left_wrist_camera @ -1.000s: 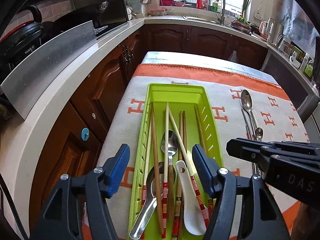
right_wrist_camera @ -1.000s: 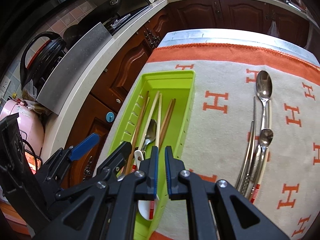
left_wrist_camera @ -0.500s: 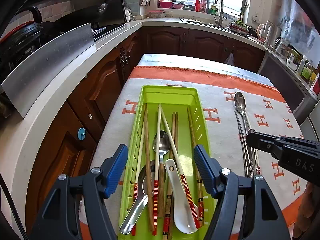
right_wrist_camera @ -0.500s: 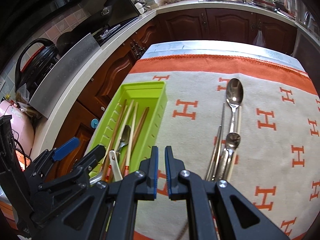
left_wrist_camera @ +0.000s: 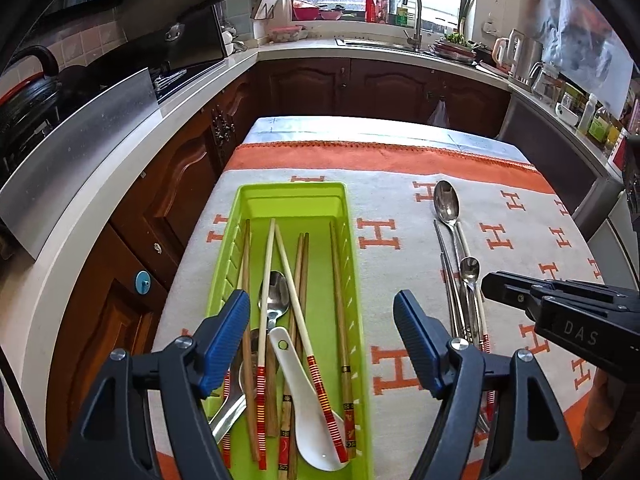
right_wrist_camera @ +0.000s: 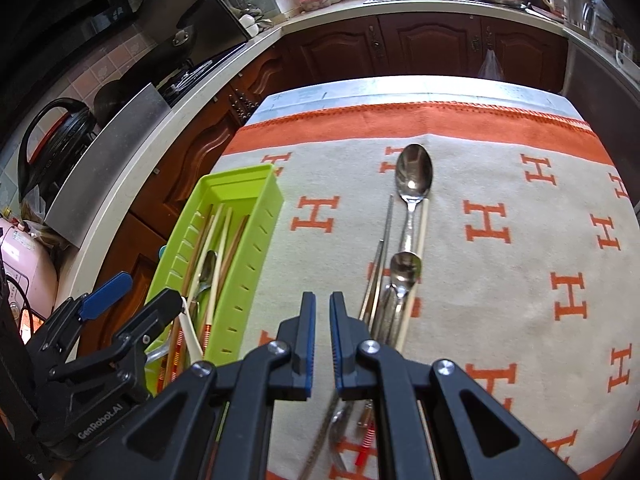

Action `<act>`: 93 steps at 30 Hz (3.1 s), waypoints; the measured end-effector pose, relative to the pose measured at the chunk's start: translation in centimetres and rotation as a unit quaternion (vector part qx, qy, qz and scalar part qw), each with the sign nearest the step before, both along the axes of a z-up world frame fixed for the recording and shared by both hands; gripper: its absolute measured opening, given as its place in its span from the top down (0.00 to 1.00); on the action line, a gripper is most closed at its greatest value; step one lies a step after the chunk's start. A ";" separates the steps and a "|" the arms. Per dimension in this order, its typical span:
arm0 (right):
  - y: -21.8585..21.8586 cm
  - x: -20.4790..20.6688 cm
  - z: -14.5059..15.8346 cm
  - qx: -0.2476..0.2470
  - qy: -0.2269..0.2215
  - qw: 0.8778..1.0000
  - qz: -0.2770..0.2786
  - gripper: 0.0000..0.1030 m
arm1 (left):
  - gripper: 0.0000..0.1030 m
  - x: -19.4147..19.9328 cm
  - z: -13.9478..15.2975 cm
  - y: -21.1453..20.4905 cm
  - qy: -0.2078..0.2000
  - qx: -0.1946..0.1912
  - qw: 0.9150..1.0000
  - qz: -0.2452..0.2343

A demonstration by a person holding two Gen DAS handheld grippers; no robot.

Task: Organize utensils
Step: 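Move both tools back to the remaining steel utensils on the blanket, then close the right tool on a white red-striped chopstick, then close the left tool on a steel chopstick while the right tool holds its chopstick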

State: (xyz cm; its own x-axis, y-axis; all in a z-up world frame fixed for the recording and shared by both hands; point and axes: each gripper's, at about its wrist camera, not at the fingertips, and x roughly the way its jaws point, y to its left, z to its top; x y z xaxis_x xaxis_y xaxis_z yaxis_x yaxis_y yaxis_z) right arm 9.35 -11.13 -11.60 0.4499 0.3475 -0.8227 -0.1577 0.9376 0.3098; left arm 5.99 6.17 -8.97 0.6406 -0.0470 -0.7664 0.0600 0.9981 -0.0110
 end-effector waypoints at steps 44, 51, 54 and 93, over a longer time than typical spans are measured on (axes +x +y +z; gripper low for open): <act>-2.4 2.7 -6.4 -0.061 0.041 0.997 0.003 0.85 | 0.34 2.6 -3.7 -5.8 0.069 -0.029 0.995 -0.058; -2.9 2.5 -6.4 -0.096 0.035 0.995 -0.005 0.94 | 0.34 2.6 -4.0 -6.1 0.080 -0.038 0.994 -0.069; -3.8 2.2 -6.3 -0.107 0.032 0.994 -0.016 0.95 | 0.34 2.5 -4.0 -6.6 0.083 -0.040 0.993 -0.079; -8.1 0.6 -6.6 -0.022 0.048 0.997 -0.054 0.94 | 0.97 3.7 -8.2 -10.0 0.145 -0.015 0.985 -0.093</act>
State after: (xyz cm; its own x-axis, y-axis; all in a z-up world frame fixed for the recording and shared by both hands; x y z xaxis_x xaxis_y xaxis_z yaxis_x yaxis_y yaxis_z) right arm 9.95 -19.22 -18.19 0.4019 0.2645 -0.8767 -0.0275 0.9604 0.2771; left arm 9.69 -3.83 -17.21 0.3737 -0.1685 -0.9121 0.2326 0.9690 -0.0837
